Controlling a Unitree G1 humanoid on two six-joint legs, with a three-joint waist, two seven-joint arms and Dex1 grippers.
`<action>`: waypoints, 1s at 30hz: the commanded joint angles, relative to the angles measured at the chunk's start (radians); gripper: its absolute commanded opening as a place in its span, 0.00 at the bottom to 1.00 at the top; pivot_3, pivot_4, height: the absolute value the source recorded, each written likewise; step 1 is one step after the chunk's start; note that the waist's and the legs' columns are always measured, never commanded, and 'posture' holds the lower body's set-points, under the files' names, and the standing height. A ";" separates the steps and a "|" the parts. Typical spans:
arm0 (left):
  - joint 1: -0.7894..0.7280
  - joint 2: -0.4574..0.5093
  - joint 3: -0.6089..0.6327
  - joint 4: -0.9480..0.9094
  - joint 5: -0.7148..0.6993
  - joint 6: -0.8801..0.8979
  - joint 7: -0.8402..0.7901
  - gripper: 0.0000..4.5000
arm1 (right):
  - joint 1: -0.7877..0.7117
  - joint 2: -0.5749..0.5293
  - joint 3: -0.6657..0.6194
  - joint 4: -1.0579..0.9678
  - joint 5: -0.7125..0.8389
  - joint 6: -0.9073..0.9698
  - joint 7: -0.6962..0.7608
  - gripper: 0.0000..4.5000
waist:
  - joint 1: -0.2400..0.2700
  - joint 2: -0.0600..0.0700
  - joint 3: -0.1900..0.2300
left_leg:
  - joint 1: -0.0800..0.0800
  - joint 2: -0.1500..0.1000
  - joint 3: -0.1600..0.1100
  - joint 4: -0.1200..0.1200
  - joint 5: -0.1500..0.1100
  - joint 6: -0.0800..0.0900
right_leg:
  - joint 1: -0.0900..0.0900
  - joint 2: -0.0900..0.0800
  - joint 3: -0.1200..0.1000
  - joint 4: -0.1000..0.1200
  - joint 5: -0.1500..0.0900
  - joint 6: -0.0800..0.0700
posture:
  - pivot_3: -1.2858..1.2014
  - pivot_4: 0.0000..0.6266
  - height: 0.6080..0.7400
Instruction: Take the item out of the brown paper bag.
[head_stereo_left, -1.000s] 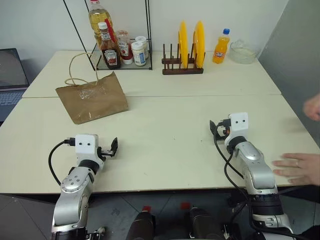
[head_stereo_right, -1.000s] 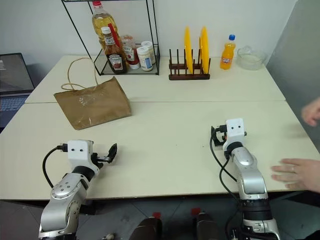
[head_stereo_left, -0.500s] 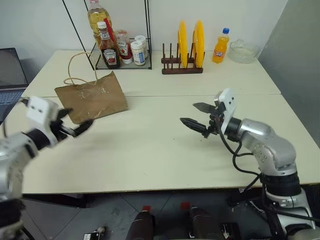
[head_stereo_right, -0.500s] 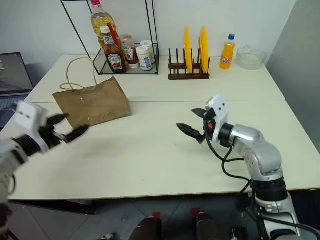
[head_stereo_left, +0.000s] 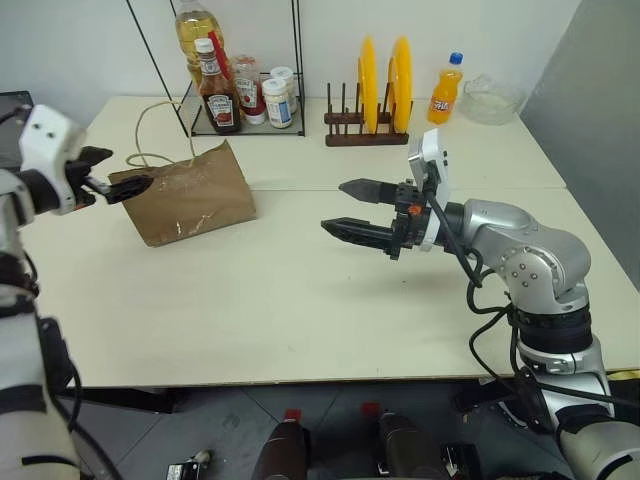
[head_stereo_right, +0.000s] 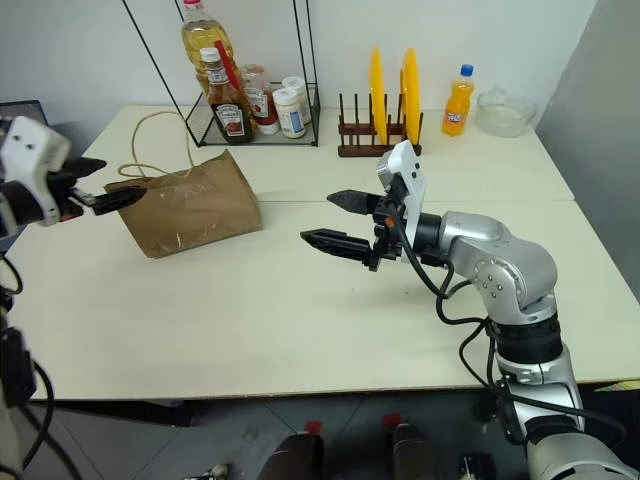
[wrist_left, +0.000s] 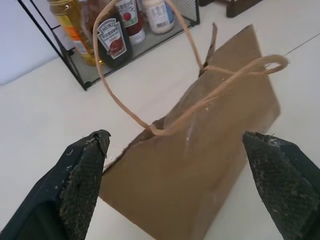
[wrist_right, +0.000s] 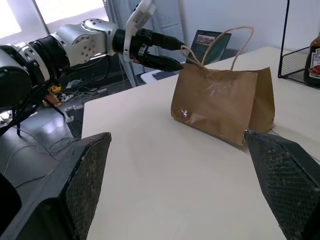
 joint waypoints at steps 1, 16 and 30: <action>-0.085 0.001 -0.020 0.090 0.075 -0.056 0.068 1.00 | 0.014 -0.004 -0.023 -0.072 0.025 0.006 -0.035 0.99 | -0.003 -0.001 0.000 | 0.000 0.000 0.000 0.000 0.000 0.000 | 0.000 0.000 0.000 0.000 0.000 0.000 | 0.52 0.24 1.00; -0.139 -0.077 -0.017 0.181 0.199 0.068 0.186 1.00 | 0.060 -0.021 -0.058 -0.174 0.072 0.057 -0.160 0.99 | -0.024 -0.001 0.000 | 0.000 0.000 -0.001 0.000 0.000 0.000 | -0.001 0.000 0.000 0.001 0.000 0.000 | 0.52 0.24 1.00; -0.162 -0.054 -0.105 0.171 0.299 0.091 -0.153 1.00 | 0.053 -0.016 -0.031 -0.127 0.042 -0.004 -0.168 0.99 | -0.026 -0.001 0.000 | 0.000 0.000 0.000 0.000 0.000 0.000 | -0.001 0.000 0.001 0.002 0.000 0.000 | 0.52 0.24 1.00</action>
